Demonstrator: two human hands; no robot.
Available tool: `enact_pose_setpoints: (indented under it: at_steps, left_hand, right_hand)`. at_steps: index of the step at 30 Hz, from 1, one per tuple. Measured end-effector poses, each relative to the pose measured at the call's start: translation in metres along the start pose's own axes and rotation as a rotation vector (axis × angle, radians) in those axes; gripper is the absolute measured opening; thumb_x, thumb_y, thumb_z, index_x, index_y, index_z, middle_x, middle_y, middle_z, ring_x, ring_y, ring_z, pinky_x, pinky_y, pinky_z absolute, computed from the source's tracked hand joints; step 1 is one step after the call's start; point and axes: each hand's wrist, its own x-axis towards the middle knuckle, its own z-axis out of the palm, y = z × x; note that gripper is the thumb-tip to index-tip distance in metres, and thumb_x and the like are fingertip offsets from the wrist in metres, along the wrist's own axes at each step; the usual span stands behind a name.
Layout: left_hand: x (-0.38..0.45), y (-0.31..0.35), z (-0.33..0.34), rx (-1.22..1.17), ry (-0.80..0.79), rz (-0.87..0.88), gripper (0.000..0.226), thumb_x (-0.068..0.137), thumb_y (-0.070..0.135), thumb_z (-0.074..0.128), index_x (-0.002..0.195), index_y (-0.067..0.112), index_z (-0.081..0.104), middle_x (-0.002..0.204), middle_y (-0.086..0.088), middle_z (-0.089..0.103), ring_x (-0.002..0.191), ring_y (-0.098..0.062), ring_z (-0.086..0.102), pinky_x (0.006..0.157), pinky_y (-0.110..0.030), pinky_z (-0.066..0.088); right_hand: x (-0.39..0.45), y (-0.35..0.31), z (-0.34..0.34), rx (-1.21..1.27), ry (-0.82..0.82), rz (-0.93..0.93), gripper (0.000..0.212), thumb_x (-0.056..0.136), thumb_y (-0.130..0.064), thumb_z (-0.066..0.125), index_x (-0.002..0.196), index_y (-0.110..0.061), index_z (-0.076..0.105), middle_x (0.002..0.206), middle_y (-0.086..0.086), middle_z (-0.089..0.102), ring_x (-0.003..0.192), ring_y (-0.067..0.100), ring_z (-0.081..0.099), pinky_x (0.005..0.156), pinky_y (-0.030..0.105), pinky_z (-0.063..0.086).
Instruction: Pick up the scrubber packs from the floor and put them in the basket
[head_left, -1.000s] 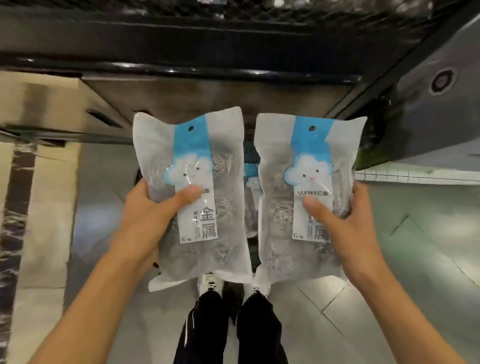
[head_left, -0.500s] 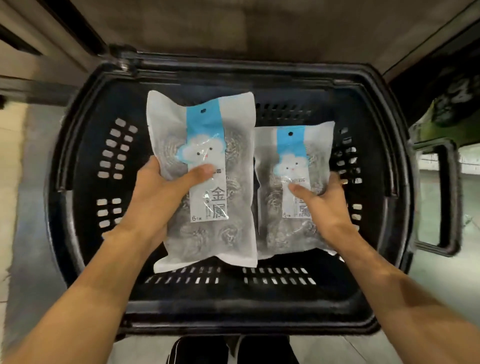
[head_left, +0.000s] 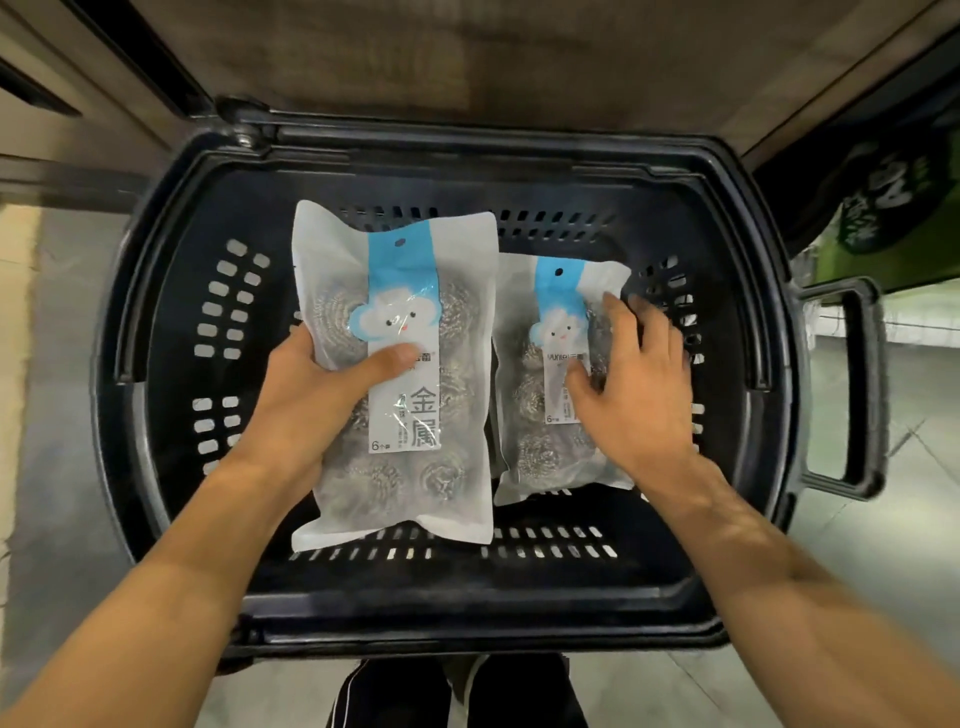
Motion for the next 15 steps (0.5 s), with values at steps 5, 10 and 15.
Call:
enact_pose_setpoints:
  at_steps: [5,10,15]
  left_hand:
    - [0.017,-0.014,0.006,0.006,-0.041,-0.051,0.053,0.080,0.009,0.083,0.129,0.016,0.064,0.115,-0.004,0.078,0.104,-0.022,0.076,0.089,-0.044,0.063]
    - [0.041,-0.036,0.014,0.077,-0.031,-0.117,0.066,0.067,0.017,0.094,0.126,0.012,0.065,0.114,-0.007,0.078,0.104,-0.026,0.076,0.096,-0.054,0.058]
    - [0.053,-0.050,0.030,0.384,0.125,-0.099,0.091,0.050,0.064,0.093,0.121,0.023,0.054,0.104,0.004,0.073,0.096,-0.020,0.072,0.085,-0.041,0.060]
  right_hand:
    - [-0.010,-0.005,-0.035,0.026,0.128,-0.144,0.081,0.094,-0.058,0.051,0.158,-0.010,0.036,0.166,0.018,0.030,0.154,0.036,0.028,0.124,0.053,0.023]
    - [-0.017,-0.011,-0.064,0.061,0.110,-0.181,0.090,0.096,-0.073,0.035,0.165,-0.020,0.015,0.174,0.010,0.010,0.161,0.026,0.006,0.129,0.051,0.006]
    - [-0.014,-0.014,-0.073,0.085,0.101,-0.209,0.093,0.095,-0.075,0.036,0.166,-0.022,0.007,0.175,0.006,0.002,0.161,0.023,-0.003,0.129,0.052,0.001]
